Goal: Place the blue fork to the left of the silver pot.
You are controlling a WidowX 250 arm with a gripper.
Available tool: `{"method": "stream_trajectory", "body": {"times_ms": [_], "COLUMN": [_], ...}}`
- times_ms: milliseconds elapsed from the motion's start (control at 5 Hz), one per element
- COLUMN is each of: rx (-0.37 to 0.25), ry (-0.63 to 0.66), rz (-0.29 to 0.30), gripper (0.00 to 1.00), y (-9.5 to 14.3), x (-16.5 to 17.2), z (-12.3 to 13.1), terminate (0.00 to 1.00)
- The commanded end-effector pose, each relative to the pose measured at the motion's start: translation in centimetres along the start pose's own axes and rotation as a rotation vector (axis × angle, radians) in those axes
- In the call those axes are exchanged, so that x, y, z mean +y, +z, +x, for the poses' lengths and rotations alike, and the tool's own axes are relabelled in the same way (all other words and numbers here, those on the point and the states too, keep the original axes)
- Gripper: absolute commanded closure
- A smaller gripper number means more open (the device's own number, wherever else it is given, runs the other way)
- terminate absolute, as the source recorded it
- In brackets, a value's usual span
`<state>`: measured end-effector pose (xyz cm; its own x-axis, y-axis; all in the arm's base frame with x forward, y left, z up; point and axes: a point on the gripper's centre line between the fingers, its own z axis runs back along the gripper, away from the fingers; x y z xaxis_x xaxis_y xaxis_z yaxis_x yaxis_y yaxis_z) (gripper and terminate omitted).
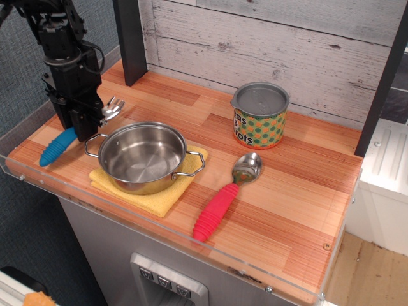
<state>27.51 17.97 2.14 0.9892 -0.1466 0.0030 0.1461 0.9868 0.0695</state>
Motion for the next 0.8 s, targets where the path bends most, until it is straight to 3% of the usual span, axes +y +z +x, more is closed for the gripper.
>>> {"method": "stream_trajectory", "body": {"times_ms": [0, 200, 400, 600], "rx": [-0.018, -0.012, 0.002, 0.0], "ry": [0.077, 0.102, 0.116, 0.104], "rz": [-0.007, -0.021, -0.036, -0.039], "gripper": [1.0, 1.0, 0.0, 0.0], "y": [1.37, 1.42, 1.22, 1.34], "x": [0.73, 0.68, 0.73, 0.53], "z": [1.56, 1.52, 1.45, 1.53], "terminate": [0.0, 0.0, 0.0, 0.0]}}
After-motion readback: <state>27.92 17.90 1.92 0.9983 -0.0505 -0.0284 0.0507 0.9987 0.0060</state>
